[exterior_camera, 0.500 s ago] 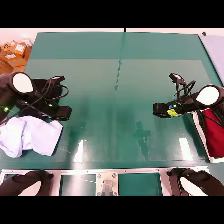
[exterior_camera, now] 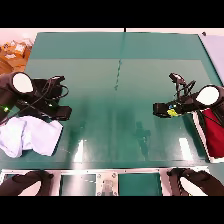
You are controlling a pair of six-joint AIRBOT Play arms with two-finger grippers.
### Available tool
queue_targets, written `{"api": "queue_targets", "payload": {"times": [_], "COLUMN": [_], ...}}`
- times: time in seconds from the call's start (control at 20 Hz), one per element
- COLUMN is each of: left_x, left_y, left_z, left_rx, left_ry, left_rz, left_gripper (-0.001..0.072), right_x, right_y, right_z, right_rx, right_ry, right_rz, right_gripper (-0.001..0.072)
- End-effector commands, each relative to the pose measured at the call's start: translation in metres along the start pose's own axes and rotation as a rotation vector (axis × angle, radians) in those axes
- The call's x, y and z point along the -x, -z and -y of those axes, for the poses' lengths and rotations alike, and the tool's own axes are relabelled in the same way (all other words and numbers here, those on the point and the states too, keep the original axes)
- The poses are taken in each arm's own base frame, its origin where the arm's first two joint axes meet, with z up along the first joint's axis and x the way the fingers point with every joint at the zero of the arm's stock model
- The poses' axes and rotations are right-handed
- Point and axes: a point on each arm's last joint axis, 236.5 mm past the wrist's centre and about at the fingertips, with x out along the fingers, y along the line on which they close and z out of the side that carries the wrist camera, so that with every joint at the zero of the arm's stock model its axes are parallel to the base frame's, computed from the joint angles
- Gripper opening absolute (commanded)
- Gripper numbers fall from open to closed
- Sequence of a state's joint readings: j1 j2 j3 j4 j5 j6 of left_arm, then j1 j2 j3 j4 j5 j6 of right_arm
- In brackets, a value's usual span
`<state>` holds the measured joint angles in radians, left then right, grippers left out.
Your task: Fold the shirts.
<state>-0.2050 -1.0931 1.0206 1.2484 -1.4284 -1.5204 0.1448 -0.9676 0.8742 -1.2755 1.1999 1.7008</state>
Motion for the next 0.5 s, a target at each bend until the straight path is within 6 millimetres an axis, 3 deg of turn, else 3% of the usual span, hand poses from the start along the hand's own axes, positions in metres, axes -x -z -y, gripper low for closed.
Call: {"api": "queue_targets", "payload": {"times": [0.0, 0.3, 0.45], "left_x": [0.0, 0.0, 0.003], "left_y": [-0.001, -0.009, -0.035], "left_z": [0.0, 0.0, -0.002], "left_rx": [-0.002, -0.002, -0.002], "left_ry": [-0.001, -0.002, -0.007], "left_rz": [0.005, 0.039, 0.149], "left_gripper": [0.0023, 0.0023, 0.0023], "right_x": [0.0, 0.0, 0.0], "right_y": [0.0, -0.001, -0.001], "right_z": [0.0, -0.004, -0.005], "right_rx": [0.001, -0.005, -0.006], "right_ry": [-0.001, -0.017, -0.019], "right_rz": [-0.001, 0.004, 0.004], "right_gripper": [0.002, 0.0019, 0.002]}}
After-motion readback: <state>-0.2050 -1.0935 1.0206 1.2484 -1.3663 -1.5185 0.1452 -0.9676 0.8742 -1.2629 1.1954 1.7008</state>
